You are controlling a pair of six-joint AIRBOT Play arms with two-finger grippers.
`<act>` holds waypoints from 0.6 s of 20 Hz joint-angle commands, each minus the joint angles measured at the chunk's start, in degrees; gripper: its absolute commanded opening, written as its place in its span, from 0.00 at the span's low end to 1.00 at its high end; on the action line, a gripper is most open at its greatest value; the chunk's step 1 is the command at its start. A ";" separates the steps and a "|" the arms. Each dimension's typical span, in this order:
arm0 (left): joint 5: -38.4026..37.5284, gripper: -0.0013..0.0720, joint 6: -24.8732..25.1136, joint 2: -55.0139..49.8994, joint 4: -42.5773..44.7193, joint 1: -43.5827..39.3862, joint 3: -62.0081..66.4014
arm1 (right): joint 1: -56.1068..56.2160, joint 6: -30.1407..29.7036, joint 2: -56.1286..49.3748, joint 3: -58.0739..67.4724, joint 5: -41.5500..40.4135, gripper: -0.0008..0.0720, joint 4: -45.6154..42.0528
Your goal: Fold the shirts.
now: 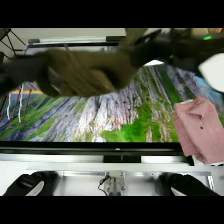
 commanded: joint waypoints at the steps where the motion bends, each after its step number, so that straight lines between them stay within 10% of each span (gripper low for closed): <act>1: -3.98 0.10 0.02 3.54 0.70 2.56 7.52 | 0.00 6.49 5.25 1.57 2.23 0.12 -0.15; 7: -32.24 0.10 -9.42 2.32 8.02 2.12 -1.46 | 0.00 11.30 6.10 -1.27 32.50 0.12 0.13; 12: -19.19 0.10 -10.25 1.70 6.84 -2.03 -30.36 | 0.00 15.63 6.08 -25.88 26.64 0.12 7.23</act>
